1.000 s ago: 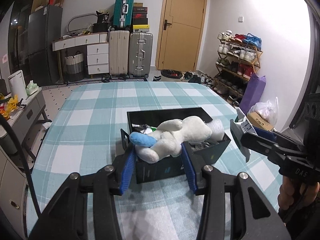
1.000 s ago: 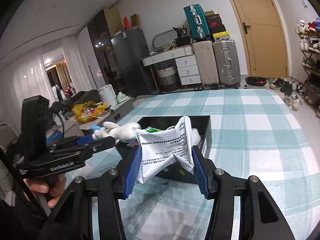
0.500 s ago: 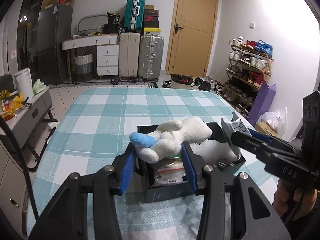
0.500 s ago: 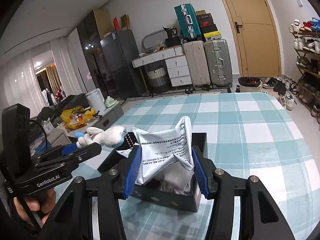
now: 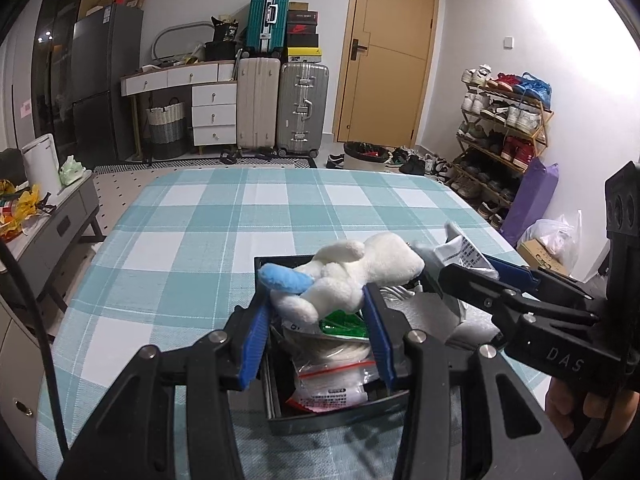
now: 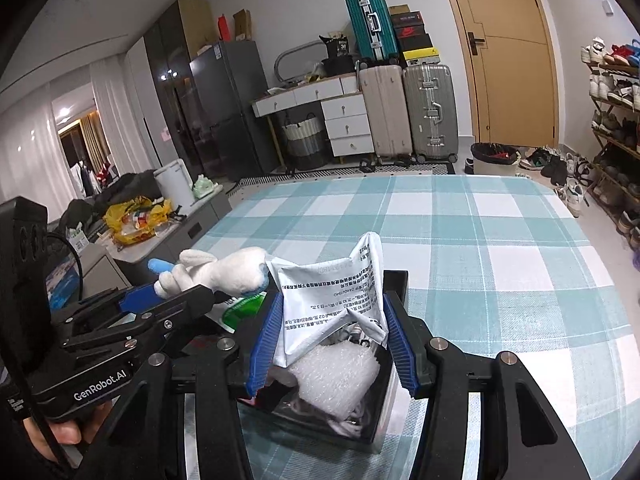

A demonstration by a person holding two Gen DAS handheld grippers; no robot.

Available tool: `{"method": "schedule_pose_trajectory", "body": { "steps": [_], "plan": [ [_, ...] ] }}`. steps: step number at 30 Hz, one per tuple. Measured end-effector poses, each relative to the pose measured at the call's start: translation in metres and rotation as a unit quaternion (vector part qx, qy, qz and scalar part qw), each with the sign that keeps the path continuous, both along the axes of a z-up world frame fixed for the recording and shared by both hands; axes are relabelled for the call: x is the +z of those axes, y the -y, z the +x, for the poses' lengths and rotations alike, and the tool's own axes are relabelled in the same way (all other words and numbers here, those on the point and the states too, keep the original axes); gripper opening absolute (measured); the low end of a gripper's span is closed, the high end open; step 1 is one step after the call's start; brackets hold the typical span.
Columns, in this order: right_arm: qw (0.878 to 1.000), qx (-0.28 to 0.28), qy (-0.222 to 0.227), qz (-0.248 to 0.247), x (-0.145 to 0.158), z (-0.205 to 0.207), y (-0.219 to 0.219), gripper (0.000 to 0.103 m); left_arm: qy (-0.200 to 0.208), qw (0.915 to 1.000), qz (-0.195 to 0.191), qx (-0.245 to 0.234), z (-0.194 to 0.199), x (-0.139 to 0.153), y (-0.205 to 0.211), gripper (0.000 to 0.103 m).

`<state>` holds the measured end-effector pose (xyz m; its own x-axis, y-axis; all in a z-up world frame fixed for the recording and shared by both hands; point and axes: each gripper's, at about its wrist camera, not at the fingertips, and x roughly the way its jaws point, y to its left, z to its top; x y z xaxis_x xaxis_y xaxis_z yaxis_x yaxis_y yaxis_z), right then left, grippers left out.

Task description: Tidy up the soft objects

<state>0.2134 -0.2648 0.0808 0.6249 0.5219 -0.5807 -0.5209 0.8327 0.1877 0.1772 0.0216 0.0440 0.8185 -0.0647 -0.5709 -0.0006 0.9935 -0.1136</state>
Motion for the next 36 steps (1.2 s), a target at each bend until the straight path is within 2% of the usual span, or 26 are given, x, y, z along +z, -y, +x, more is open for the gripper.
{"method": "schedule_pose_trajectory", "body": {
  "steps": [8, 11, 12, 15, 19, 22, 26, 32, 36],
  "plan": [
    [1.0, 0.006, 0.003, -0.019, -0.007, 0.009, -0.007, 0.053, -0.011, 0.9999, 0.007, 0.004, 0.009, -0.009, 0.002, 0.045],
    [1.0, 0.012, 0.009, -0.021, -0.005, 0.007, -0.007, 0.062, -0.016, 0.9998, 0.005, -0.006, 0.008, -0.008, 0.004, 0.047],
    [1.0, 0.013, 0.014, -0.018, -0.003, 0.005, -0.004, 0.068, -0.015, 0.9998, 0.005, -0.007, 0.007, -0.008, 0.004, 0.047],
    [1.0, 0.007, 0.024, -0.011, 0.005, -0.001, 0.005, 0.078, -0.016, 0.9998, 0.01, -0.011, 0.002, -0.005, 0.004, 0.06],
    [1.0, 0.002, 0.03, -0.005, 0.013, -0.011, 0.017, 0.094, -0.001, 0.9998, 0.012, -0.015, -0.012, 0.003, 0.002, 0.089],
    [1.0, 0.001, 0.029, -0.001, 0.015, -0.02, 0.024, 0.101, 0.014, 0.9997, 0.015, -0.015, -0.023, 0.008, 0.001, 0.095],
    [0.999, 0.003, 0.035, 0.002, 0.014, -0.034, 0.026, 0.102, 0.04, 0.9992, 0.001, -0.01, -0.042, 0.015, -0.005, 0.103],
    [0.999, 0.011, 0.051, 0.01, 0.014, -0.056, 0.027, 0.102, 0.058, 0.9983, -0.002, -0.004, -0.061, 0.016, -0.009, 0.103],
    [0.998, 0.012, 0.067, 0.003, 0.013, -0.069, 0.028, 0.102, 0.07, 0.9974, 0.019, -0.001, -0.068, 0.012, -0.006, 0.103]
  ]
}}
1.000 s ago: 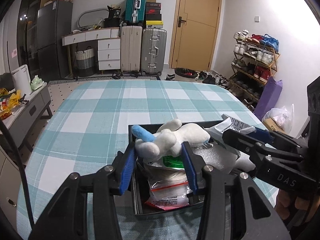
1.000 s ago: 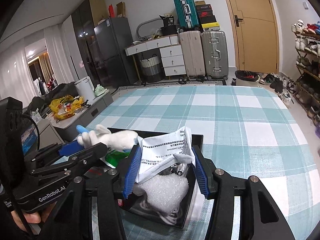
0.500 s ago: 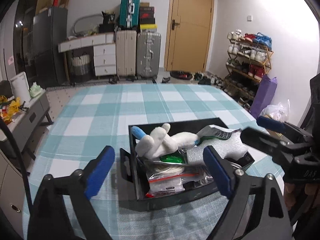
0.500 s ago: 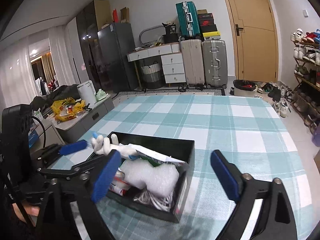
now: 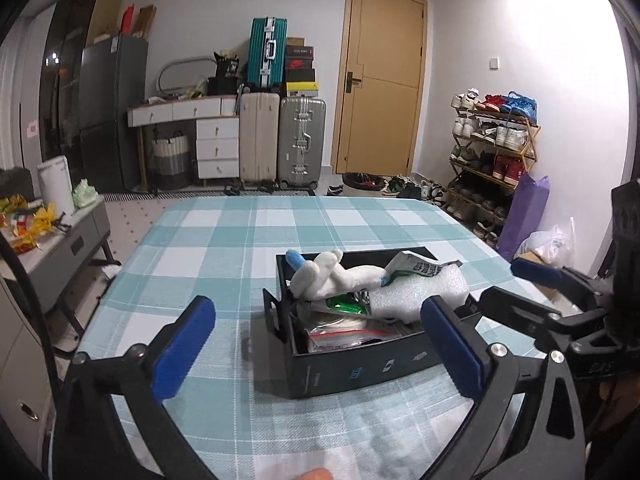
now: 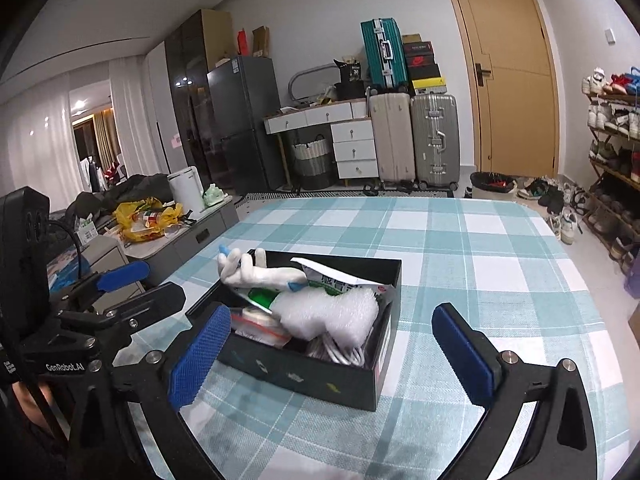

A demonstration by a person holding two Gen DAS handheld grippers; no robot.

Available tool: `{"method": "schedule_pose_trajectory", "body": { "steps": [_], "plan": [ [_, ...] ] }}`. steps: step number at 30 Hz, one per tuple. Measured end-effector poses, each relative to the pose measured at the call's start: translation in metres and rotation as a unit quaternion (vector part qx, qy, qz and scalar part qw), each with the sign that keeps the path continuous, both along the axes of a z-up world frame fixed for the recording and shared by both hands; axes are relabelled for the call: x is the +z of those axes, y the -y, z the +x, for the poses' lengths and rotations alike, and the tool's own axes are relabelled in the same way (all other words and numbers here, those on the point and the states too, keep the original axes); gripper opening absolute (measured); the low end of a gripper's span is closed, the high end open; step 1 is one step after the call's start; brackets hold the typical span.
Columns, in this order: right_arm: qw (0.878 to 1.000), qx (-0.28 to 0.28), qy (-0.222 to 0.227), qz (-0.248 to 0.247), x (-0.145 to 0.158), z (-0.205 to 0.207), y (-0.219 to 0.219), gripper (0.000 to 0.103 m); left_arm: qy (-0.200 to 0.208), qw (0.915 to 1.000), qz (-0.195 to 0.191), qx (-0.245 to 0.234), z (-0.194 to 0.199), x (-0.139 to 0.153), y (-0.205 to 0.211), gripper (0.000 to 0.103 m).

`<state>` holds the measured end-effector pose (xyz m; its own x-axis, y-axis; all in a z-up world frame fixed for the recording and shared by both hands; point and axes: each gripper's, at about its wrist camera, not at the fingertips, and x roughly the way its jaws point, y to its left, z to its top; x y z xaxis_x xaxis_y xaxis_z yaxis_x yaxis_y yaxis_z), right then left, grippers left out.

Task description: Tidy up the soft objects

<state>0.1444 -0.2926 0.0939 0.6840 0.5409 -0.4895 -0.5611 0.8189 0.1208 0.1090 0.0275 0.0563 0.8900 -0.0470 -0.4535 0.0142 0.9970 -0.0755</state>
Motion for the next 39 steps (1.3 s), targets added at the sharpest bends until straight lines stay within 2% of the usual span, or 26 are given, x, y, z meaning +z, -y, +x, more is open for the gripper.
{"method": "schedule_pose_trajectory", "body": {
  "steps": [5, 14, 18, 28, 39],
  "plan": [
    [1.0, 0.004, -0.001, 0.002, -0.004, -0.007, 0.002, 0.102, 0.007, 0.9997, 0.024, -0.002, -0.005, -0.006, 0.006, 0.103],
    [1.0, 0.005, 0.015, 0.0, -0.016, -0.019, 0.003, 0.102, 0.019, 0.9997, 0.015, 0.003, -0.008, -0.016, 0.005, 0.103],
    [0.999, 0.001, 0.04, -0.005, -0.018, -0.024, 0.006, 0.102, 0.02, 0.9997, 0.015, 0.005, -0.007, -0.02, 0.005, 0.103],
    [0.999, 0.001, 0.046, -0.006, -0.024, -0.027, 0.006, 0.102, 0.02, 0.9995, 0.02, 0.013, -0.006, -0.027, 0.007, 0.103],
    [0.999, 0.002, 0.051, 0.014, -0.021, -0.027, 0.012, 0.103, 0.047, 0.9982, 0.036, 0.012, -0.015, -0.024, 0.013, 0.103]
  ]
}}
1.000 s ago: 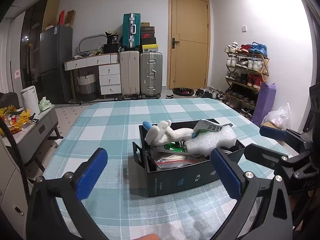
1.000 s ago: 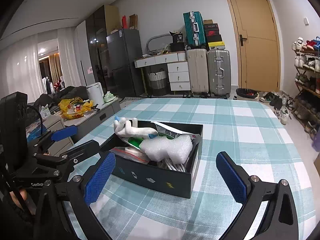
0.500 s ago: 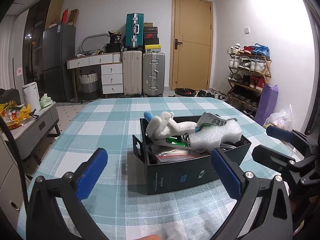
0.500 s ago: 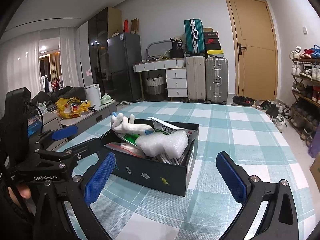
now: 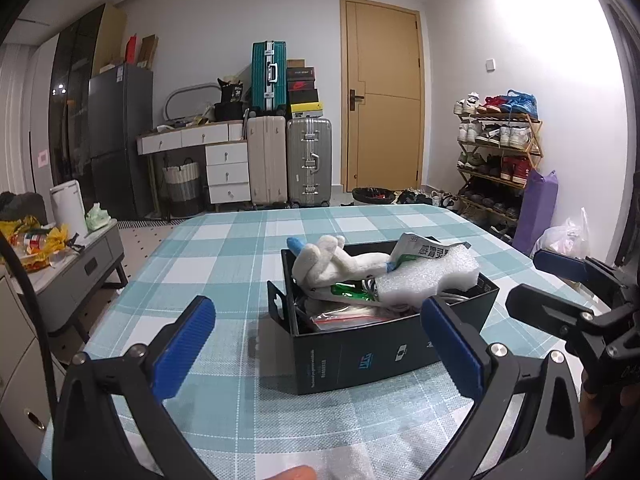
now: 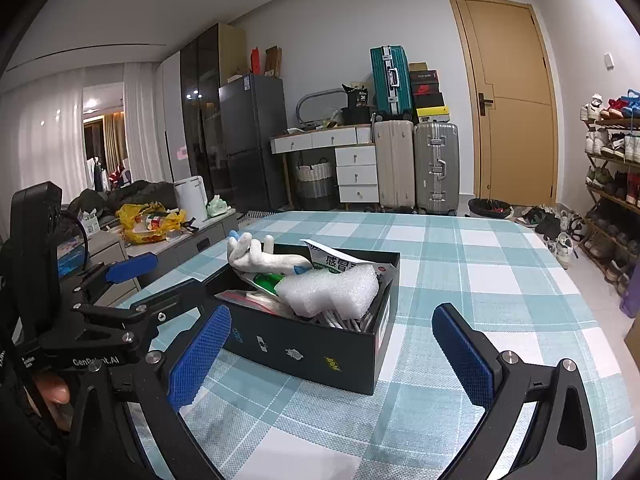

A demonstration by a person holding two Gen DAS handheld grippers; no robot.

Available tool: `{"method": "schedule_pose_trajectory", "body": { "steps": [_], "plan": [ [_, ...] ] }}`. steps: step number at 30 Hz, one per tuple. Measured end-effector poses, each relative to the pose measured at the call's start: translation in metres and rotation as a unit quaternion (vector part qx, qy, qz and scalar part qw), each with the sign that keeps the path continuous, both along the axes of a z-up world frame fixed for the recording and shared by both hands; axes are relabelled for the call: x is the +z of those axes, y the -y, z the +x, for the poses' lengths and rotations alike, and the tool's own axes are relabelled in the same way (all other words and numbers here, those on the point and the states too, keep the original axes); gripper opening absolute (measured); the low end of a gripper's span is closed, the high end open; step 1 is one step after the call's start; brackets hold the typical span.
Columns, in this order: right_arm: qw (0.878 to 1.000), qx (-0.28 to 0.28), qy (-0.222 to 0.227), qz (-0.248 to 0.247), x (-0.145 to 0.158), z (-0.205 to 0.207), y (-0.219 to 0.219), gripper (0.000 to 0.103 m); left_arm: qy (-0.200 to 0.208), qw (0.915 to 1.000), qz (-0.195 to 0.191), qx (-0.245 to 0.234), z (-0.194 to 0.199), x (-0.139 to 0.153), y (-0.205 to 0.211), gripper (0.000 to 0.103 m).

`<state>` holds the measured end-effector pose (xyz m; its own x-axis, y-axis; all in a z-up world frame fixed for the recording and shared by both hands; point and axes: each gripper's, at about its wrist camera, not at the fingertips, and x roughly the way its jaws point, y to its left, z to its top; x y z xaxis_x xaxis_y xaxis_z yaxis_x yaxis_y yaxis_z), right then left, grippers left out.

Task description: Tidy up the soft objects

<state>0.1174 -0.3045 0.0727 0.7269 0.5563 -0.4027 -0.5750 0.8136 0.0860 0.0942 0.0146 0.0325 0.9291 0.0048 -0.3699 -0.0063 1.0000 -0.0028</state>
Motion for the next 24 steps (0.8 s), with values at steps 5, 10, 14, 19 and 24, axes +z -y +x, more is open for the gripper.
{"method": "schedule_pose_trajectory", "body": {
  "steps": [5, 10, 14, 19, 24],
  "plan": [
    [1.0, 0.0, -0.001, 0.003, 0.0002, 0.0014, 0.0009, 0.103, 0.0, 0.9999, 0.0, -0.01, 0.0005, 0.0007, 0.0005, 0.103],
    [1.0, 0.002, -0.001, 0.007, 0.0004, 0.0024, 0.0016, 0.103, 0.003, 0.9999, 0.004, -0.015, 0.0012, 0.0007, 0.0001, 0.103],
    [1.0, 0.002, 0.001, 0.006, 0.0004, 0.0006, 0.001, 0.103, 0.002, 0.9999, -0.001, -0.012, 0.0016, 0.0002, 0.0, 0.103],
    [1.0, 0.007, 0.002, 0.007, 0.0007, -0.001, 0.0012, 0.103, 0.003, 0.9999, 0.002, -0.013, 0.0007, 0.0, 0.001, 0.103],
    [1.0, 0.007, 0.002, 0.007, 0.0006, -0.0015, 0.0015, 0.103, 0.003, 0.9999, 0.001, -0.011, -0.001, -0.0006, 0.0001, 0.103]
  ]
}}
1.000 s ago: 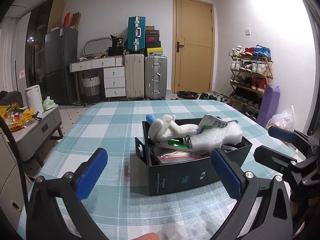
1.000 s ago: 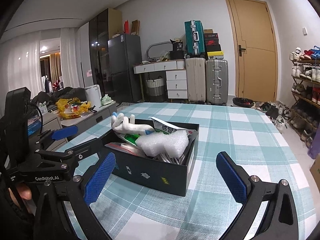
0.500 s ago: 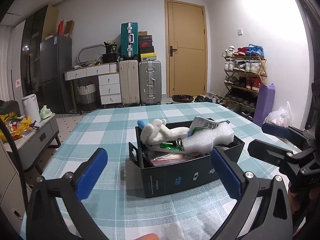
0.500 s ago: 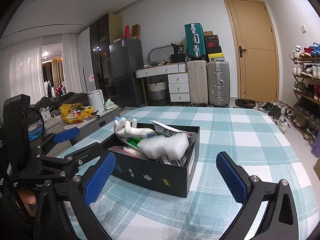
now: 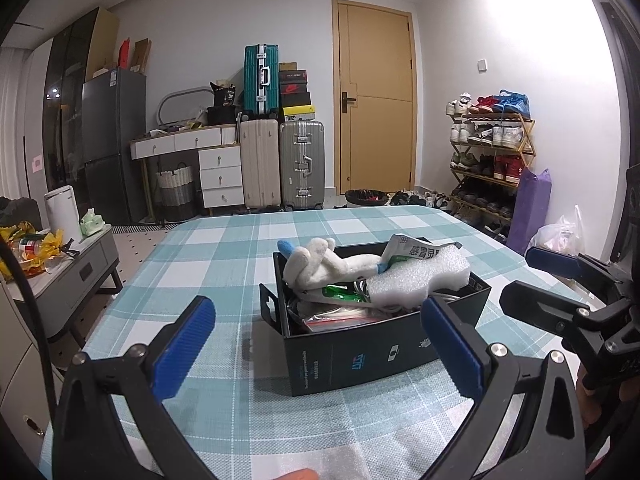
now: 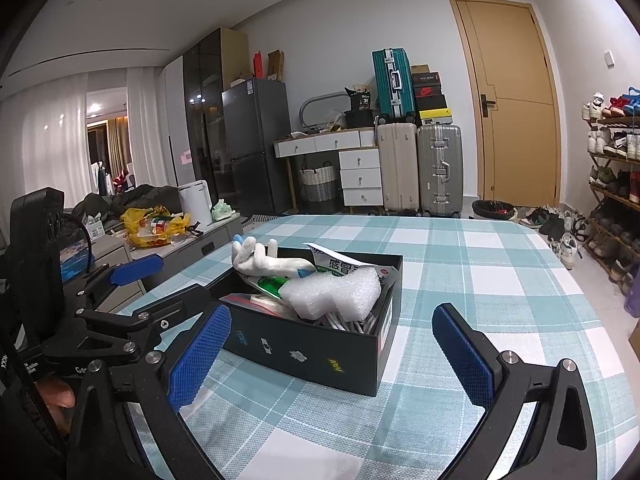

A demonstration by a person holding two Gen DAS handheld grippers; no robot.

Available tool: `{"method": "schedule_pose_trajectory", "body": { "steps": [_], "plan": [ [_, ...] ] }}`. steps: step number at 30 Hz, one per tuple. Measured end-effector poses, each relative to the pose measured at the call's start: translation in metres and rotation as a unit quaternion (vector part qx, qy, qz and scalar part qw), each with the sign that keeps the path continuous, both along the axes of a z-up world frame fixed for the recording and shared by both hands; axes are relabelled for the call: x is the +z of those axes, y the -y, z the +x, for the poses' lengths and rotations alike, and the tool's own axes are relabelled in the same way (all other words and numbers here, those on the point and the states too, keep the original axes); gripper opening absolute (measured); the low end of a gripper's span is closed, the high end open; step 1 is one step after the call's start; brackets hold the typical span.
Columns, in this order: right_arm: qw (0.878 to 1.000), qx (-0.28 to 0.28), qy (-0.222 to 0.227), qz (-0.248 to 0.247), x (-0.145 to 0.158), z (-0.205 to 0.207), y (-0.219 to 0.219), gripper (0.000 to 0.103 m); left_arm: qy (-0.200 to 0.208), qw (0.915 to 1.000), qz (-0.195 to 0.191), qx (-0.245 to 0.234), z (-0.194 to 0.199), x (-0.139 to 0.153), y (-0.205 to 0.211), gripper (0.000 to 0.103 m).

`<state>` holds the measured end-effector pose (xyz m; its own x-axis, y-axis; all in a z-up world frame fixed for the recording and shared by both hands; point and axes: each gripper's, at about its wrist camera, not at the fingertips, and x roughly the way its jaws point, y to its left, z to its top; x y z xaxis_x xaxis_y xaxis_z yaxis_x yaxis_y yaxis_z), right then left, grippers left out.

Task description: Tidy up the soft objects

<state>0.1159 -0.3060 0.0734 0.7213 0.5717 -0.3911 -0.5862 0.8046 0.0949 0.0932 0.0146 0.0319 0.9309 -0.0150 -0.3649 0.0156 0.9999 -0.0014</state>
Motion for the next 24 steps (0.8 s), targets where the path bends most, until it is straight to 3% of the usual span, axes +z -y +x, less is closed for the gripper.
{"method": "schedule_pose_trajectory", "body": {
  "steps": [24],
  "plan": [
    [1.0, -0.002, 0.0, -0.003, 0.001, -0.0025, 0.0001, 0.103, -0.011, 0.9999, -0.008, 0.009, 0.0042, -0.0013, -0.0023, 0.103]
  ]
}}
